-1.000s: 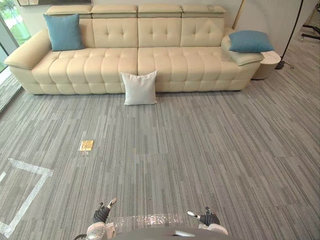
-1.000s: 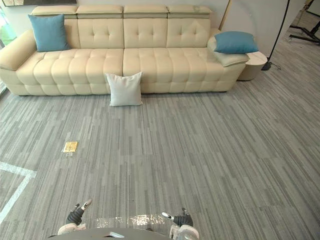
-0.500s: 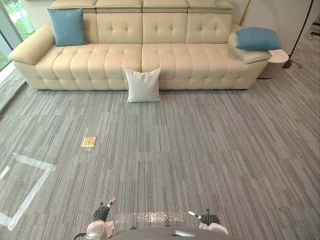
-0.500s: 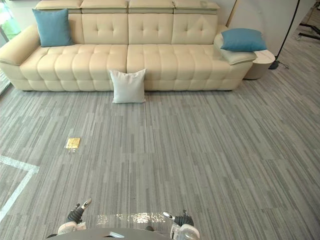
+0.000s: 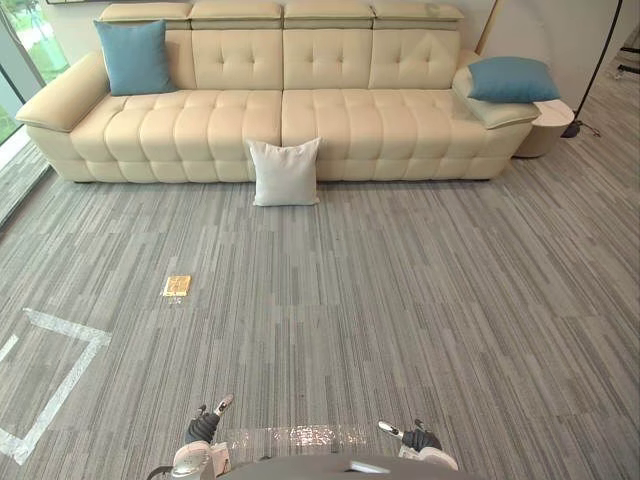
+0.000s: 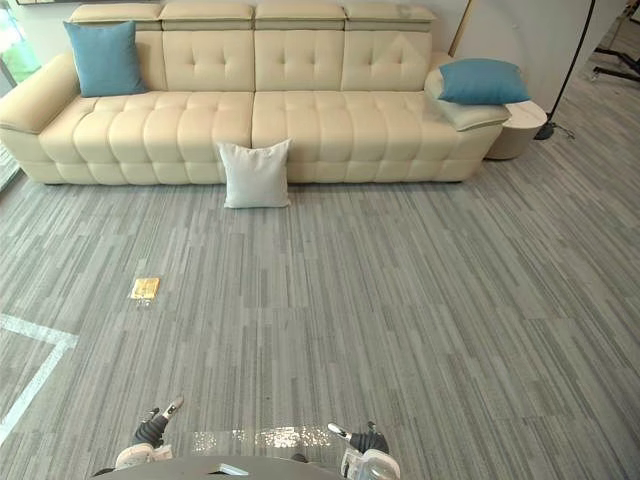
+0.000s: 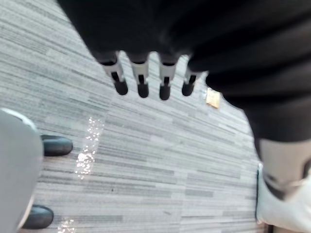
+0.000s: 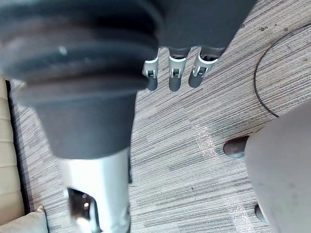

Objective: Pick up cushions and gather them together orderly.

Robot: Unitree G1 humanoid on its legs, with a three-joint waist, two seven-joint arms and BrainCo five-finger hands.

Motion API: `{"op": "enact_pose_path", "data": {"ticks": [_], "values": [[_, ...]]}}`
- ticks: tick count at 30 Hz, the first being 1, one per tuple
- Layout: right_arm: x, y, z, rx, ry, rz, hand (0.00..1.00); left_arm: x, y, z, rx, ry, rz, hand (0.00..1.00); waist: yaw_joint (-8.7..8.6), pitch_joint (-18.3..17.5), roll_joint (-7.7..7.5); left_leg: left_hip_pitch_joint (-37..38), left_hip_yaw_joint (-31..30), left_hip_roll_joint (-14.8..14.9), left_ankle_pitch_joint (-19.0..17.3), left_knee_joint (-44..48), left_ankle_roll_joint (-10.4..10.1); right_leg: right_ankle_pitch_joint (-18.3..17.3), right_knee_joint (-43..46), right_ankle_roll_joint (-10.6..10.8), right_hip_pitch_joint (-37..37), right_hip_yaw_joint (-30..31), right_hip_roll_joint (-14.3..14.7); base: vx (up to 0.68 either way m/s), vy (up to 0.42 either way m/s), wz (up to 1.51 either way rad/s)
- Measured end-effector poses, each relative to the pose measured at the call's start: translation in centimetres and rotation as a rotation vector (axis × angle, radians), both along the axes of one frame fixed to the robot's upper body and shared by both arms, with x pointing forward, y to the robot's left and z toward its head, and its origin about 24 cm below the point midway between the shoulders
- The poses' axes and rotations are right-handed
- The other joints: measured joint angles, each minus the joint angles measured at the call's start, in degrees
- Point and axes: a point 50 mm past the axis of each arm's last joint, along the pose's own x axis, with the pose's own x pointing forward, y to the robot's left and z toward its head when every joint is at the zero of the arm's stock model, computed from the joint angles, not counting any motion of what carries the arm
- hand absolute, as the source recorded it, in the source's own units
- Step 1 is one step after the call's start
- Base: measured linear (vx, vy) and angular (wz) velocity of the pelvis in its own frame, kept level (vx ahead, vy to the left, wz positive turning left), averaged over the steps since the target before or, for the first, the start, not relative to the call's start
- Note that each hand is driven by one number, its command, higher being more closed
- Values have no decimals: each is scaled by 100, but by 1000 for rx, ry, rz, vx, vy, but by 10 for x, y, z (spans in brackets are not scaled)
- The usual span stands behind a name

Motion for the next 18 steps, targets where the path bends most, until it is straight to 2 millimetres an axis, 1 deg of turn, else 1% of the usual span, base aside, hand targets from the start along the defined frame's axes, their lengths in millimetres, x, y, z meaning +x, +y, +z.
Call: {"op": "enact_pose_path", "data": {"ticks": [4, 5, 8, 9, 12, 13, 14, 16, 17, 18], "values": [[1, 0, 0, 0, -2, -2, 0, 2, 0, 0, 0, -4, -1, 0, 7, 34, -11, 0, 9, 16, -17, 1, -18, -26, 7, -19, -2, 2, 13, 0, 0, 0], [1, 0, 0, 0, -4, -3, 0, 3, 0, 1, 0, -5, -1, 0, 11, 67, 8, 1, 13, 22, -19, 1, -22, -38, 19, -18, -5, 2, 17, 0, 0, 0], [3, -1, 1, 1, -9, -9, 0, 6, 0, 1, -1, -8, 5, 0, 37, 140, 8, -26, 27, 59, -35, 5, -47, -148, 192, -45, -115, 2, 46, 0, 0, 0], [4, -1, 2, 1, -16, -17, 0, 7, 1, 1, -1, -11, 5, 0, 37, 172, -21, -18, 33, 79, -52, 27, -73, -217, 306, -62, -160, 2, 60, 29, -38, -3], [5, -3, 3, -1, -26, -31, 0, 8, 1, 1, -2, -10, 7, 0, 40, 192, -18, -44, 63, 123, -106, 35, -156, -431, 625, -104, -342, 7, 88, 52, -54, -3], [5, -3, 3, -1, -26, -36, 0, 9, 1, 2, -2, -11, 10, 0, 43, 195, -17, -57, 81, 144, -133, 37, -195, -555, 814, -124, -450, 5, 96, 81, -62, -1], [6, -3, 3, -1, -32, -37, 0, 11, 3, 2, 0, -14, 17, 0, 43, 237, -33, -115, 102, 167, -243, 191, -246, -742, 1095, -151, -565, 2, 84, 88, -61, -2], [7, -3, 4, -2, -38, -38, 0, 12, 4, 3, 0, -20, 30, 0, 54, 290, -47, -146, 123, 187, -363, 369, -250, -876, 1290, -163, -605, 4, 70, 94, -70, -1], [8, -2, 4, 5, -45, -49, 0, 13, 5, 3, 2, -23, 39, 0, 67, 313, -72, -252, 168, 224, -606, 773, -292, -1113, 1627, -200, -681, 0, 38, 97, -77, 2], [9, -2, 5, 6, -51, -55, 0, 13, 6, 3, 3, -24, 39, 0, 67, 317, -76, -299, 200, 239, -687, 901, -304, -1186, 1722, -204, -704, -10, 22, 105, -79, 7]]}}
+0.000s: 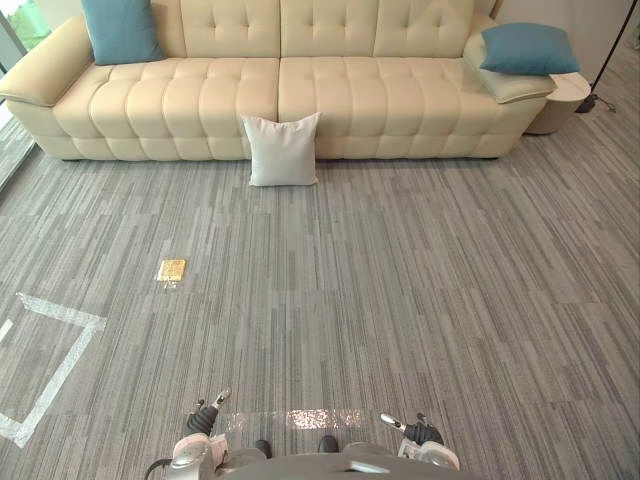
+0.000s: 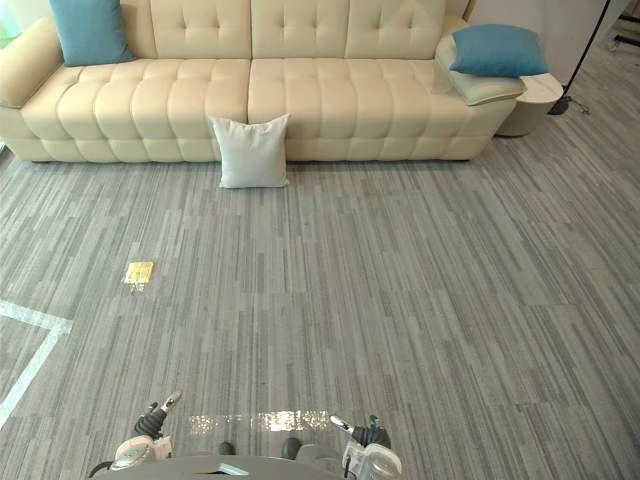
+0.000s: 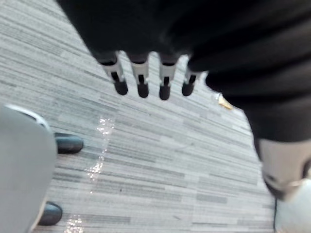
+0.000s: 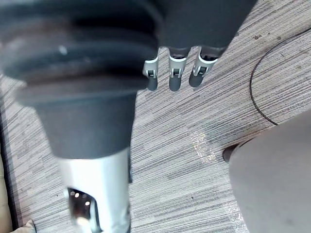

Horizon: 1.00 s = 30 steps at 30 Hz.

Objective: Pick up cushions and gather them together orderly.

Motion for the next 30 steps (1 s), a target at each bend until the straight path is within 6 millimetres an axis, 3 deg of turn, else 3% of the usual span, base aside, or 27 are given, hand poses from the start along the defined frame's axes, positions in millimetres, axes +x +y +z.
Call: {"op": "enact_pose_path", "data": {"ticks": [3, 6, 7, 8, 11, 13, 14, 15, 16, 17, 18, 19, 20, 21, 22, 24, 26, 27, 28, 29, 30], "values": [[2, 0, 2, 0, -18, -10, 0, 3, 2, 2, 7, -15, 1, 0, -10, 86, -17, -362, 420, 145, -336, 1164, -49, -310, 444, -25, -20, -150, -131, 117, -81, 24], [4, -3, 3, -11, -29, -1, 0, 8, 5, 5, 7, -43, 40, 0, -4, 188, 41, -1336, 579, 556, -534, 3317, -20, -467, 322, -97, 242, -200, -130, 121, -37, 14], [4, -4, 4, -16, -29, 0, 0, 8, 5, 5, 7, -44, 40, 0, 0, 204, 48, -1431, 590, 621, -653, 3474, 1, -474, 314, -103, 280, -199, -114, 163, 39, 0], [5, -7, 4, -23, -29, -1, 0, 11, 2, 6, 2, -49, 34, 0, 29, 257, 132, -1537, 625, 712, -858, 3562, 16, -496, 290, -128, 456, -157, -135, 167, 74, -4], [6, -7, 5, -22, -27, 4, 0, 13, 0, 7, -5, -68, 39, 0, 85, 267, 133, -2026, 676, 663, -930, 3244, 41, -618, 119, -68, 744, -48, -354, 210, 138, -8], [8, -7, 5, -26, -31, 16, 0, 16, 2, 9, -2, -87, 48, 0, 94, 273, 138, -2349, 690, 585, -656, 2653, 40, -801, 20, 18, 848, 27, -513, 243, 209, -18], [9, -6, 5, -32, -28, 42, 0, 17, 2, 10, -4, -100, 57, 0, 115, 272, 137, -2519, 695, 572, -278, 2007, 14, -941, -8, 169, 927, 139, -594, 156, 145, -21], [9, -6, 5, -33, -27, 45, 0, 17, 2, 11, -4, -102, 59, 0, 122, 272, 137, -2524, 695, 574, -227, 1911, 2, -970, -12, 196, 946, 156, -606, 322, 314, -43], [8, -5, 5, -32, -23, 51, 0, 17, 3, 11, -6, -112, 70, 0, 157, 267, 120, -2512, 702, 601, 225, 1763, 46, -1102, -55, 307, 1058, 315, -663, 400, 358, -57], [7, -2, 4, -27, -18, 71, 0, 17, 3, 11, -9, -115, 72, 0, 201, 174, 84, -2502, 764, 530, 445, 1918, 288, -1155, -166, 257, 1140, 490, -774, 584, 474, -73], [8, 3, 3, -16, -20, 76, 0, 18, 7, 12, -3, -121, 68, 0, 167, 127, -31, -2622, 865, 502, 89, 2202, 391, -893, -311, 156, 1141, 747, -840, 641, 493, -48], [5, 6, 2, -5, -15, 71, 0, 18, 11, 13, 1, -124, 63, 0, 145, 78, -130, -2683, 881, 392, -132, 2380, 559, -539, -313, 199, 1091, 1009, -942, 644, 472, -12], [-1, 9, 0, 7, 6, 66, 0, 17, 16, 13, 10, -121, 64, 0, 155, -8, -270, -2642, 1029, 254, -281, 2471, 726, -462, -235, 281, 1075, 1117, -1113, 562, 411, 8], [-1, 9, -1, 11, 7, 62, 0, 16, 17, 13, 13, -116, 62, 0, 157, -43, -318, -2620, 1056, 176, -365, 2530, 759, -439, -129, 323, 1045, 1135, -1200, 479, 268, 0], [2, 10, 0, 12, -1, 64, 0, 15, 19, 12, 17, -106, 63, 0, 161, -67, -327, -2575, 1105, 122, -501, 2674, 847, -337, 72, 366, 1002, 1150, -1286, 447, 216, -21], [4, 8, 1, 5, -6, 65, 0, 14, 19, 11, 20, -91, 53, 0, 181, -108, -325, -2365, 1134, 32, -650, 2656, 875, -86, 610, 645, 836, 1296, -1366, 404, 184, -31], [2, 6, 0, 6, -2, 43, 0, 10, 17, 8, 25, -50, -2, 0, 146, -130, -316, -1864, 1170, -119, -878, 2286, 826, 388, 2151, 1262, 239, 1475, -1355, 360, 143, -17], [2, 6, 0, 6, -2, 47, 0, 10, 16, 7, 29, -36, -32, 0, 92, -118, -339, -1579, 1170, -210, -965, 2088, 816, 978, 3149, 1485, -218, 1525, -1347, 304, 78, -3], [2, 6, 0, 4, -2, 48, 0, 9, 14, 6, 28, -27, -40, 0, 50, -116, -335, -1417, 1171, -221, -1014, 2015, 824, 1124, 3742, 1514, -428, 1546, -1355, 308, 26, -11], [5, 4, 2, -5, -15, 49, 0, 8, 11, 5, 30, -14, -44, 0, 29, -83, -298, -1040, 1170, -221, -1146, 1921, 782, 1019, 4836, 1373, -915, 1349, -1335, 314, -8, -24], [8, 2, 5, -17, -36, 50, 0, 8, 9, 5, 32, -13, -44, 0, 5, -22, -210, -532, 1167, -211, -1261, 1666, 728, 659, 5595, 1037, -1381, 1005, -1291, 381, -35, -26]]}}
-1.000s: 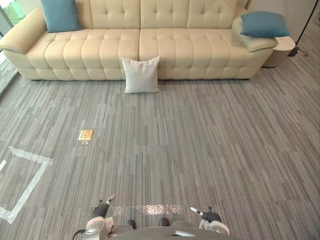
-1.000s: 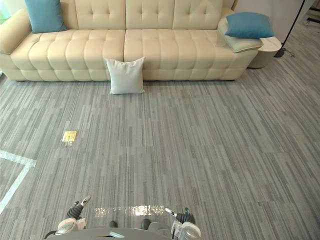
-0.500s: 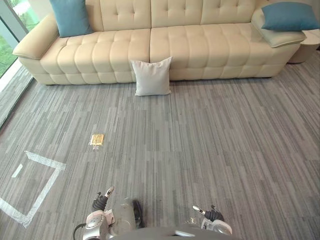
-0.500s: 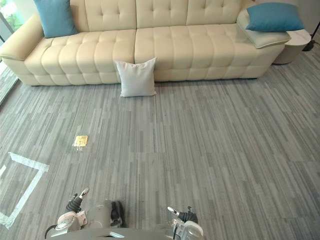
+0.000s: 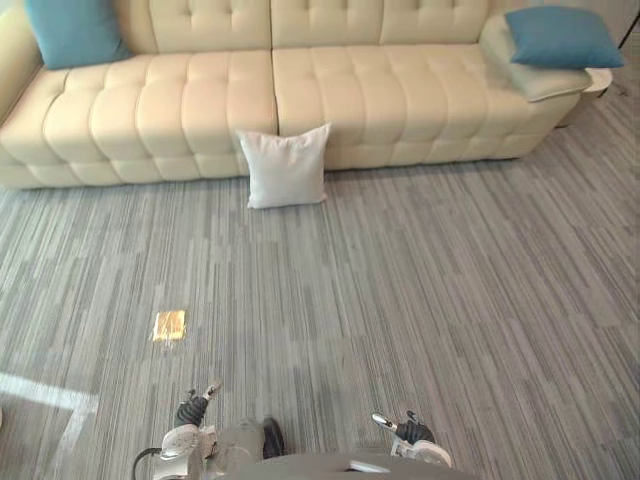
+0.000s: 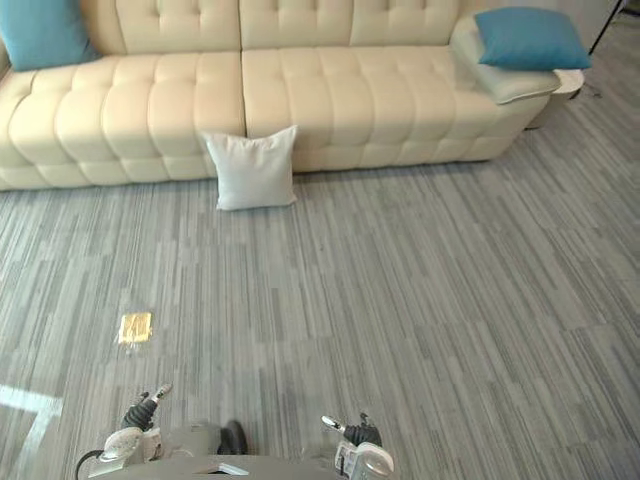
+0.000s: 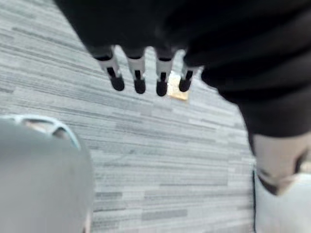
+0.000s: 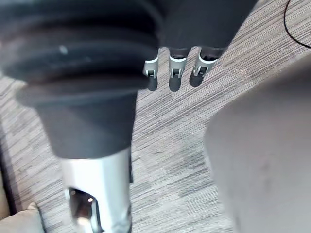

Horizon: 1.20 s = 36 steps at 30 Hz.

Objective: Pick up cushions and gather them together orderly.

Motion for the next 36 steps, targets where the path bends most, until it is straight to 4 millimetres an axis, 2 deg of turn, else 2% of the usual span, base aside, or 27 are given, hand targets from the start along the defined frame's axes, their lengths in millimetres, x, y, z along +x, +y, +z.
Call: {"op": "enact_pose_path", "data": {"ticks": [3, 6, 8, 9, 10, 11, 12, 13, 14, 16, 18, 19, 20, 21, 22, 23, 25, 26, 28, 29, 30, 31, 32, 33, 34, 35, 36], "values": [[8, -1, 5, -11, -42, 1, 0, -2, -2, -1, -6, 6, 3, 0, -143, 5, 9, 648, -136, 105, -31, -358, -206, -612, 83, -199, -671, -606, 159, 306, -96, 20], [17, -4, 12, -25, -88, 1, 0, 3, -9, -1, -18, -5, 12, 0, -231, 38, 66, 1167, -342, 391, -181, -496, -530, -1036, -1063, -305, -1432, -1010, 335, 413, -228, 45], [19, -3, 13, -25, -94, 8, 0, 3, -11, -1, -24, 0, 17, 0, -235, 72, 110, 1530, -438, 521, -234, -731, -617, -918, -2182, -415, -1569, -1165, 472, 486, -319, 31], [19, 0, 12, -20, -91, 20, 0, 3, -12, -2, -19, 2, 4, 0, -268, 85, 50, 1813, -531, 484, -238, -924, -646, -253, -3296, -578, -1435, -1191, 472, 534, -312, 29], [24, -4, 14, -34, -103, 34, 0, 2, -19, -4, -41, 19, 4, 0, -247, 126, 206, 2004, -720, 599, -208, -1053, -642, -138, -3204, -889, -1263, -1355, 572, 616, -333, 22], [34, -6, 18, -53, -124, 55, 0, 8, -30, -4, -71, 7, -10, 0, -233, 173, 333, 1901, -1007, 517, -58, -1136, -678, -287, -3178, -923, -1269, -1333, 615, 479, -252, 6], [36, -6, 19, -56, -127, 59, 0, 11, -34, -3, -83, -2, -14, 0, -255, 208, 343, 1849, -1099, 442, 57, -1169, -681, -354, -3147, -945, -1266, -1320, 610, 376, -225, 2], [36, -5, 19, -54, -124, 73, 0, 14, -39, -3, -92, -7, -31, 0, -262, 220, 357, 1812, -1076, 353, 363, -1208, -668, -547, -3047, -1059, -1225, -1351, 596, 339, -226, 6], [34, -5, 17, -51, -115, 77, 0, 12, -39, -4, -88, 5, -32, 0, -301, 215, 364, 1963, -1126, 424, 596, -1199, -681, -784, -2954, -1126, -1046, -1420, 627, 345, -215, 3], [31, -4, 16, -47, -104, 79, 0, 10, -41, -5, -94, 13, -32, 0, -337, 193, 397, 2038, -1268, 590, 740, -1017, -710, -972, -3025, -1144, -789, -1523, 748, 394, -220, 9], [29, -4, 13, -45, -88, 83, 0, 10, -39, -5, -90, 14, -36, 0, -367, 177, 416, 1832, -1361, 777, 861, -438, -889, -1075, -3214, -1125, -541, -1657, 834, 340, -176, 25], [28, -3, 13, -45, -83, 90, 0, 10, -38, -5, -88, 11, -36, 0, -406, 168, 420, 1471, -1484, 908, 1008, 308, -1076, -1087, -3414, -1116, -348, -1734, 872, 244, -99, 35], [26, -3, 12, -50, -77, 100, 0, 12, -37, -4, -86, 2, -29, 0, -408, 156, 446, 968, -1572, 1044, 1447, 1319, -1258, -1083, -3695, -1123, -89, -1781, 920, 292, -100, 20], [24, -5, 12, -59, -69, 109, 0, 12, -33, -3, -82, -4, -8, 0, -360, 119, 523, 509, -1545, 1239, 2009, 2267, -1296, -1058, -3992, -1156, 205, -1757, 1007, 238, -61, -2], [23, -7, 12, -63, -66, 109, 0, 9, -31, -4, -81, 1, 8, 0, -333, 104, 562, 320, -1479, 1369, 2003, 2711, -1258, -1095, -4118, -1228, 333, -1721, 1062, 239, -8, -30], [19, -10, 11, -72, -52, 105, 0, 5, -28, -4, -79, 7, 35, 0, -271, 97, 621, -9, -1189, 1639, 1737, 3463, -1093, -1092, -4362, -1258, 637, -1652, 1163, 246, 50, -33], [17, -12, 10, -76, -47, 101, 0, 3, -23, -3, -69, -2, 56, 0, -203, 99, 644, -367, -773, 1811, 1318, 3904, -869, -1123, -4644, -1233, 1106, -1561, 1146, 299, 104, -27], [10, -12, 8, -75, -30, 98, 0, 2, -20, -2, -57, -13, 61, 0, -111, 93, 632, -719, -429, 1830, 964, 3763, -734, -1142, -4937, -1153, 1514, -1491, 1040, 297, 141, -19], [8, -12, 7, -72, -18, 97, 0, 3, -17, -1, -49, -18, 62, 0, -82, 96, 610, -1064, -165, 1784, 705, 3280, -654, -1101, -5155, -980, 1809, -1475, 881, 365, 214, -18], [6, -11, 6, -66, -8, 93, 0, 3, -15, -1, -44, -17, 60, 0, -82, 99, 574, -1275, 55, 1655, 599, 2590, -622, -1100, -5282, -829, 2008, -1472, 708, 403, 249, -6], [5, -11, 5, -60, 0, 83, 0, 3, -15, -1, -43, -18, 60, 0, -62, 115, 546, -1395, 215, 1482, 616, 1848, -631, -1122, -5379, -773, 2235, -1483, 533, 368, 228, 3], [4, -11, 5, -58, 3, 80, 0, 3, -14, 0, -42, -19, 60, 0, -53, 118, 539, -1432, 231, 1420, 650, 1605, -616, -1132, -5417, -756, 2315, -1493, 485, 412, 266, 5], [0, -11, 2, -52, 21, 72, 0, 3, -14, 0, -41, -21, 59, 0, 22, 114, 521, -1500, 219, 1175, 1011, 622, -576, -1194, -5554, -647, 2542, -1498, 315, 394, 277, -2], [-4, -13, 1, -55, 37, 73, 0, 2, -16, -1, -45, -16, 61, 0, 68, 104, 538, -1471, 124, 1058, 1471, -20, -547, -1255, -5648, -546, 2684, -1478, 277, 575, 424, -9], [-7, -11, -1, -48, 49, 75, 0, 2, -13, -1, -43, -18, 70, 0, 119, 68, 453, -1429, 59, 856, 1912, -44, -188, -1325, -5769, -434, 2842, -1402, 164, 560, 416, 18], [-5, 0, -2, -25, 46, 88, 0, 4, -8, 0, -28, -24, 65, 0, 33, -25, 310, -1526, 74, 722, 1732, 19, -252, -1194, -5898, -618, 2861, -1270, 93, 552, 407, 21], [-2, 2, -2, -21, 38, 92, 0, 4, -6, 1, -22, -30, 68, 0, 46, -37, 248, -1590, 70, 705, 1574, 119, -243, -1024, -5899, -669, 2793, -1126, 100, 426, 311, 17]]}}
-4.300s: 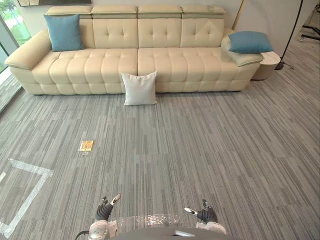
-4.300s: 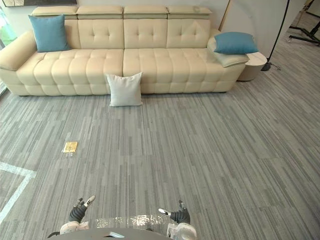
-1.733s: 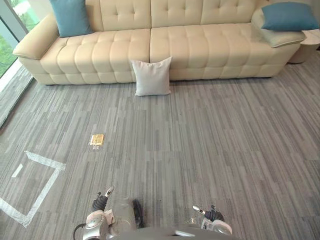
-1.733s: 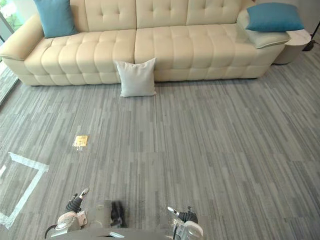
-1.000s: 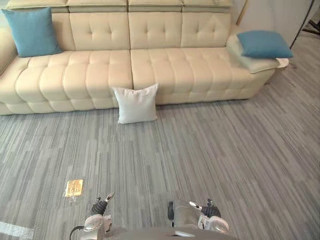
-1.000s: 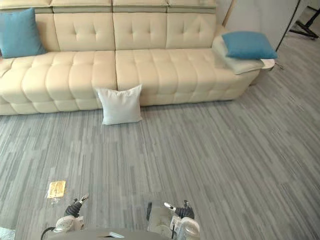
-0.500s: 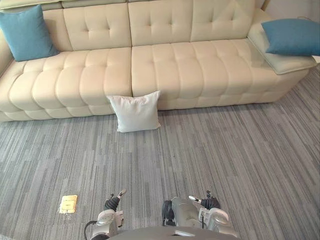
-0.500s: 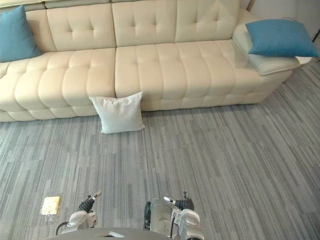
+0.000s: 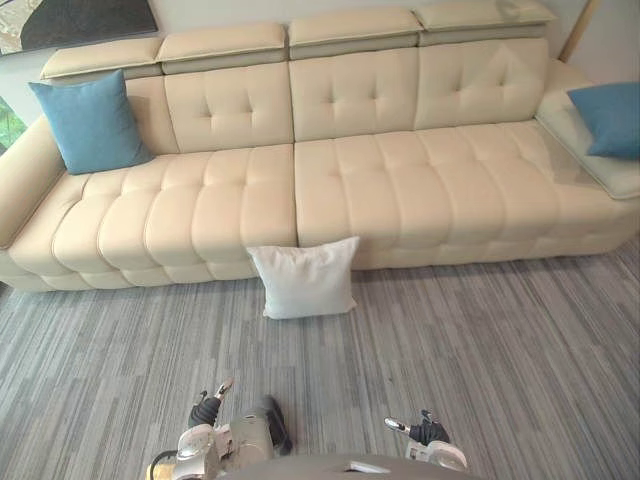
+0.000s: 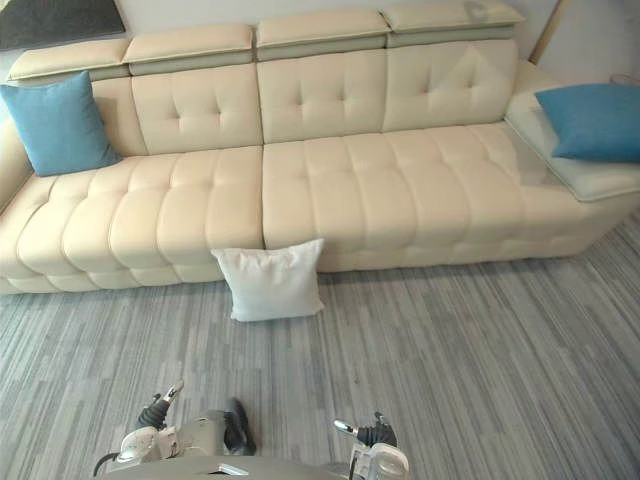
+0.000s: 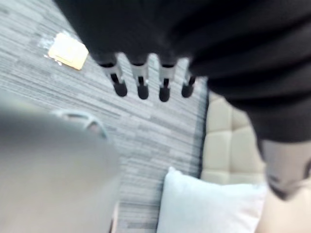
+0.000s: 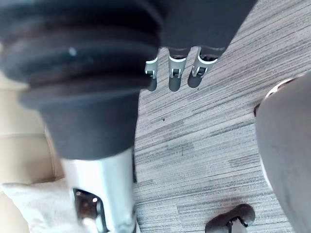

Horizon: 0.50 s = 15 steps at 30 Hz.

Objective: Pick up cushions and gather them together orderly.

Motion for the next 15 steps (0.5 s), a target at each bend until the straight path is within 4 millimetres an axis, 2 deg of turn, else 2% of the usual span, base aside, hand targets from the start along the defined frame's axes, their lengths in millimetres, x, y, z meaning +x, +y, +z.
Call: {"op": "enact_pose_path", "data": {"ticks": [2, 3, 5, 6, 7, 8, 9, 10, 11, 12, 13, 15], "values": [[0, 7, -3, 24, 14, -4, 0, -3, 6, 0, 1, 4, 36, 0, 65, -54, -149, 62, 42, -54, -383, 235, 74, 421, 67, 8, 20, 428, -48, 419, 288, -8], [-1, 9, -4, 29, 18, -4, 0, -4, 8, -1, 3, 7, 39, 0, 71, -79, -189, 124, 100, -82, -418, 268, 157, 476, 128, 19, 21, 535, -93, 411, 234, 0], [-7, 16, -8, 56, 44, -13, 0, -11, 14, -4, 16, 44, 18, 0, 38, -269, -378, 356, 134, -377, -658, 345, 284, 652, 600, 55, -56, 879, -340, 368, 152, -3], [-8, 15, -8, 57, 47, -20, 0, -11, 14, -4, 17, 47, 9, 0, 38, -296, -377, 397, 114, -421, -713, 354, 297, 700, 799, 71, -135, 978, -361, 327, 99, -11], [-9, 10, -8, 50, 47, -39, 0, -12, 12, -5, 16, 59, -12, 0, 3, -325, -345, 522, 74, -489, -850, 282, 271, 856, 1477, 211, -431, 1171, -366, 290, 97, -11], [-9, 7, -7, 40, 49, -36, 0, -13, 11, -6, 14, 71, -30, 0, -27, -318, -318, 683, 76, -560, -938, 140, 268, 1181, 2355, 583, -851, 1353, -367, 269, 98, -7], [-9, 6, -7, 35, 52, -30, 0, -14, 12, -6, 17, 76, -46, 0, -55, -309, -313, 784, 82, -596, -966, 78, 271, 1417, 2750, 673, -1045, 1430, -361, 260, 92, -2], [-7, 3, -6, 26, 43, -22, 0, -15, 11, -7, 14, 89, -68, 0, -126, -267, -265, 1022, 108, -618, -1034, -25, 271, 1751, 3509, 753, -1349, 1509, -341, 307, 56, -13], [-1, 1, -4, 15, 25, -7, 0, -18, 11, -8, 17, 103, -82, 0, -184, -182, -194, 1431, 147, -617, -1120, -168, 267, 1441, 4509, 611, -1802, 1346, -339, 265, 40, -21], [1, 1, -3, 12, 17, -7, 0, -18, 10, -8, 17, 102, -85, 0, -184, -144, -188, 1590, 158, -617, -1129, -243, 253, 1263, 4792, 526, -1944, 1248, -328, 295, 8, -28], [3, -1, -2, 6, 4, -6, 0, -18, 8, -9, 11, 102, -86, 0, -195, -90, -155, 1969, 172, -595, -1179, -450, 209, 845, 5246, 356, -2312, 996, -265, 219, -29, -24], [10, 1, 2, -5, -33, 22, 0, -19, 6, -9, 7, 102, -85, 0, -255, -82, -126, 2342, 249, -411, -1306, -597, 23, 328, 5162, 300, -2968, 618, 27, 230, -73, -19]]}}
